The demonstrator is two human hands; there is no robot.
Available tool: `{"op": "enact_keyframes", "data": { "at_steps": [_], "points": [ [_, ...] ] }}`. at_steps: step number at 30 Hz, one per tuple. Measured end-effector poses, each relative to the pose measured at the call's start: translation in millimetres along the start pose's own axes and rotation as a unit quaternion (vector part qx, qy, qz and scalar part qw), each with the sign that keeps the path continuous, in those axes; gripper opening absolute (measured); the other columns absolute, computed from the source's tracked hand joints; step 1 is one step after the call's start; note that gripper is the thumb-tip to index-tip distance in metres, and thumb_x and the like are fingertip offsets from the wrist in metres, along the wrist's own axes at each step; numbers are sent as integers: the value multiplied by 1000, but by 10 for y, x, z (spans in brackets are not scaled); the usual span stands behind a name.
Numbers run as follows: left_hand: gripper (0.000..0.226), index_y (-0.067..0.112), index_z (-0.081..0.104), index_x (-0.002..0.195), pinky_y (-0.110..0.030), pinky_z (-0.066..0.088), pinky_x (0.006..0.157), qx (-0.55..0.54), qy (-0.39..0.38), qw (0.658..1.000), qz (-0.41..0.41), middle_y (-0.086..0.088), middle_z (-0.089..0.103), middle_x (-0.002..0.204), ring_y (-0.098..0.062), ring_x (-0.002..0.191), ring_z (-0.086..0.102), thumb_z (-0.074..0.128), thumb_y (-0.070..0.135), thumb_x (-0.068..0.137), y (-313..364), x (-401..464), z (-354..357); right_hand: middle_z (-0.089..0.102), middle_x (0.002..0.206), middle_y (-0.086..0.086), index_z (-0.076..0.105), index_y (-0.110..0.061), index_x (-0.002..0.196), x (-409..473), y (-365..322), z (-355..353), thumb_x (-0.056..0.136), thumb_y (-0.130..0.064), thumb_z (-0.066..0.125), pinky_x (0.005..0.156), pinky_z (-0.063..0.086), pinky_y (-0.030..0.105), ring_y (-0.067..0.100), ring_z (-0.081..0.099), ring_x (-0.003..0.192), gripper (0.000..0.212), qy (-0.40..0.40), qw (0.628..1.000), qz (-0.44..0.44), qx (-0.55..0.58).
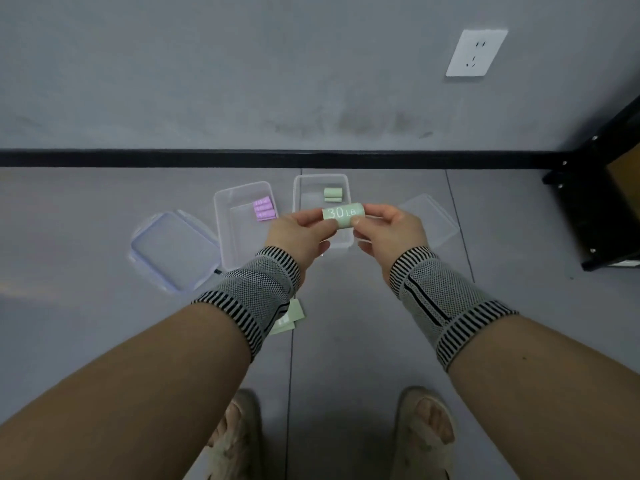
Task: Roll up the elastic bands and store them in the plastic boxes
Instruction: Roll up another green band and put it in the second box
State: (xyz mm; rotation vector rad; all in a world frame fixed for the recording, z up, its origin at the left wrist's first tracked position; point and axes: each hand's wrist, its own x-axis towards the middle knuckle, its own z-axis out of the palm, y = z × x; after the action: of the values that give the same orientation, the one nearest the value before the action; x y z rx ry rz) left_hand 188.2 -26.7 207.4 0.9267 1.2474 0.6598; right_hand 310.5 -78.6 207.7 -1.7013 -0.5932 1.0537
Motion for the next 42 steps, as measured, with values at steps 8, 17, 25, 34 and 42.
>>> {"op": "enact_keyframes", "data": {
  "at_steps": [8, 17, 25, 34, 42],
  "points": [
    [30, 6, 64, 111, -31, 56, 84, 46, 6, 997, -57, -8, 70, 100, -17, 92, 69, 70, 7, 82, -634, 1547, 49, 65, 90, -11, 66, -17, 115, 1391, 791, 189, 86, -25, 68, 77, 50, 18, 1, 61, 83, 30, -29, 984, -26, -172],
    [24, 8, 64, 106, -31, 56, 82, 49, 58, 991, -110, -7, 69, 92, -17, 89, 68, 69, 5, 82, -851, 2749, 178, 55, 110, -5, 56, -22, 124, 2477, 936, 308, 88, -38, 61, 88, 39, 28, 15, 50, 106, 40, -72, 857, -152, -486],
    [19, 20, 60, 82, -39, 57, 83, 89, 89, 986, -113, -10, 69, 92, -23, 86, 69, 75, 10, 75, -1218, 3389, 264, 43, 129, 1, 63, -25, 120, 2994, 1220, 411, 87, -42, 60, 101, 34, 38, 25, 33, 121, 37, -69, 750, -231, -616],
    [22, 21, 63, 101, -28, 55, 78, 184, 111, 976, -38, 3, 70, 98, -14, 83, 65, 71, 23, 81, -1347, 3545, 351, 13, 158, -2, 32, -28, 145, 3077, 1481, 400, 93, -47, 44, 114, 20, 47, 30, 9, 142, 56, -93, 775, -186, -597],
    [31, 16, 66, 114, -20, 48, 82, 244, 107, 964, 21, 6, 67, 101, -9, 90, 62, 69, 24, 84, -1384, 3542, 318, 14, 159, -2, 10, -18, 152, 3016, 1597, 459, 92, -40, 56, 110, 12, 19, 12, 17, 144, 78, -93, 919, -144, -355]
  ]
}}
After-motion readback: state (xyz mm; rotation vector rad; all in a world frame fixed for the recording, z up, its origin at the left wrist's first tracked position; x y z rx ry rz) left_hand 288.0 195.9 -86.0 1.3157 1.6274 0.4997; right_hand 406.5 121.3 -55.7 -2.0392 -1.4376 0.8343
